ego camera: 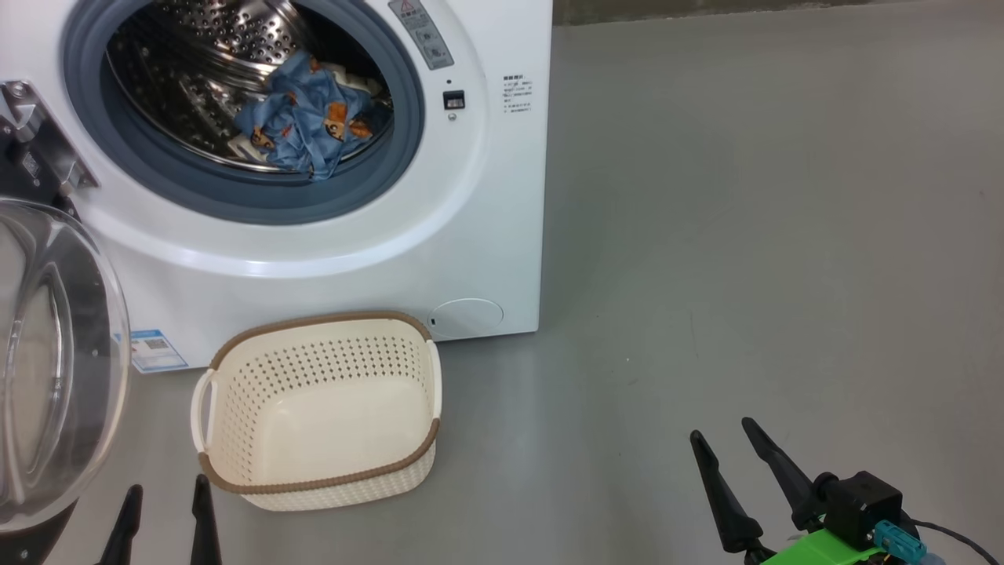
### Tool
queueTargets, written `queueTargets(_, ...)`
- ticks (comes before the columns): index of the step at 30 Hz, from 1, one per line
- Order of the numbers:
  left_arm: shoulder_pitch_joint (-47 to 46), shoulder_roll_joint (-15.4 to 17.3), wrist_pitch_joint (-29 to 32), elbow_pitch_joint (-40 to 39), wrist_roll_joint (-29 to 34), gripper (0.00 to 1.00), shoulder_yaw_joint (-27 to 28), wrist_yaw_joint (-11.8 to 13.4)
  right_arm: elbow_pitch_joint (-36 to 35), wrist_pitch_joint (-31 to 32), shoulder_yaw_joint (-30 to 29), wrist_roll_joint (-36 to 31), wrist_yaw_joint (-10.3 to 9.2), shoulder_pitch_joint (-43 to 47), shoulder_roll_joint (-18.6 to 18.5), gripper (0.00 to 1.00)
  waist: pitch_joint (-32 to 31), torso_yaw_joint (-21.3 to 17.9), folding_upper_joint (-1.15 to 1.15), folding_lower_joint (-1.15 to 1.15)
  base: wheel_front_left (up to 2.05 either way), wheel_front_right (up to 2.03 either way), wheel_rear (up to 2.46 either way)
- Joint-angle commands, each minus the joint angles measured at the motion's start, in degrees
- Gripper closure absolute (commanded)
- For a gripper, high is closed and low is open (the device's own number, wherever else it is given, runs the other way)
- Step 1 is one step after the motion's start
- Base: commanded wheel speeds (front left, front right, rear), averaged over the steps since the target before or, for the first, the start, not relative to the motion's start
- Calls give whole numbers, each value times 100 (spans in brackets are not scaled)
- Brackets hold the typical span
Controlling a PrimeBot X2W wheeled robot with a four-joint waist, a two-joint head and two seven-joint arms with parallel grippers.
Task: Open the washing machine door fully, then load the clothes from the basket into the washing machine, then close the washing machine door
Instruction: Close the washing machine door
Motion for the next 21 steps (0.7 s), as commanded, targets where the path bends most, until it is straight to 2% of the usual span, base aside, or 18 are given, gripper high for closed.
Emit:
queueTargets(1,-134,34,-37,-128,-12,0,153,-25,-124,-69,144,-17,35,-86,-52,0,-7,2,0,0,0,0,0)
queueTargets(21,-109,34,-37,-160,-10,0,58,-26,-111,-69,139,-19,35,-42,-48,0,-37,109,0,0,0,0,0)
